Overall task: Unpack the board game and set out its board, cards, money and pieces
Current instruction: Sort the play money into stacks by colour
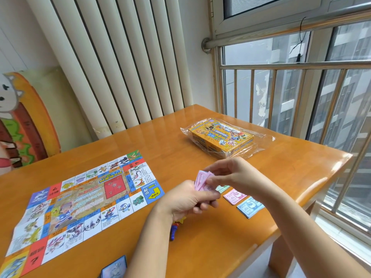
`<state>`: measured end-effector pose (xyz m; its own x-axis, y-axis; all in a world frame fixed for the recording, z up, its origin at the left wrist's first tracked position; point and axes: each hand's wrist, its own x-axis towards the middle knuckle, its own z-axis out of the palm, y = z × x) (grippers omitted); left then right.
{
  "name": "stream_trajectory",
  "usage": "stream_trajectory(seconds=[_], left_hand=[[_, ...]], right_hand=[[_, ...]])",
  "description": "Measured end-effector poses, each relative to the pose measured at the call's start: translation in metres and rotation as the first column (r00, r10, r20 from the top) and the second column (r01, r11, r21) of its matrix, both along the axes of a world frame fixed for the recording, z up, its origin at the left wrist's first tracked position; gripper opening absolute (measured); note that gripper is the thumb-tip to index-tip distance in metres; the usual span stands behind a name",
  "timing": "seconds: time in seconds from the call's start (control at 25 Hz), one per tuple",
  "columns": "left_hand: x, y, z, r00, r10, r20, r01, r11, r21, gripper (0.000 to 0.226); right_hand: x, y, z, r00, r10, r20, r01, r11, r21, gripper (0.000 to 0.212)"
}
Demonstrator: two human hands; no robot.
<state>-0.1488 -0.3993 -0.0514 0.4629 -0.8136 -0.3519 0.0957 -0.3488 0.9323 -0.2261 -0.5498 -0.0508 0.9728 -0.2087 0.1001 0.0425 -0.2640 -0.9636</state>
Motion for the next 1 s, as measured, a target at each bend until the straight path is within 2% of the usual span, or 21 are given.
stream_trajectory(seconds=[0.08, 0.2, 0.32, 0.44, 0.6, 0.8, 1.0], left_hand=[[-0.001, 0.001, 0.003, 1.000, -0.025, -0.009, 0.025, 1.000, -0.010, 0.017], [0.001, 0.003, 0.006, 0.993, -0.023, -0.117, 0.010, 0.994, -0.109, 0.032], [0.001, 0.003, 0.006, 0.988, -0.022, -0.155, -0.004, 0.986, -0.165, 0.028], [0.000, 0.001, 0.005, 0.989, -0.012, -0.148, -0.022, 0.975, -0.223, 0.025], [-0.001, -0.002, 0.003, 0.990, 0.020, -0.142, -0.056, 0.966, -0.252, 0.024], [-0.004, -0.006, 0.001, 0.984, 0.052, -0.171, -0.094, 0.964, -0.249, 0.022], [-0.005, -0.007, 0.003, 0.968, 0.067, -0.240, -0.131, 0.957, -0.260, 0.022]], right_hand=[[-0.004, -0.001, -0.001, 0.999, -0.043, 0.010, 0.042, 0.999, 0.028, 0.021], [-0.011, -0.005, -0.003, 0.996, -0.088, 0.012, 0.086, 0.992, 0.094, 0.022], [-0.018, -0.007, -0.004, 0.993, -0.121, -0.003, 0.121, 0.986, 0.113, 0.028], [-0.026, -0.004, -0.007, 0.988, -0.157, -0.007, 0.157, 0.982, 0.108, 0.022], [-0.035, 0.002, -0.017, 0.946, -0.324, -0.025, 0.324, 0.932, 0.165, 0.036], [-0.045, 0.000, -0.019, 0.904, -0.425, 0.039, 0.412, 0.893, 0.181, 0.005], [-0.051, 0.000, -0.022, 0.900, -0.434, 0.042, 0.401, 0.863, 0.307, 0.007]])
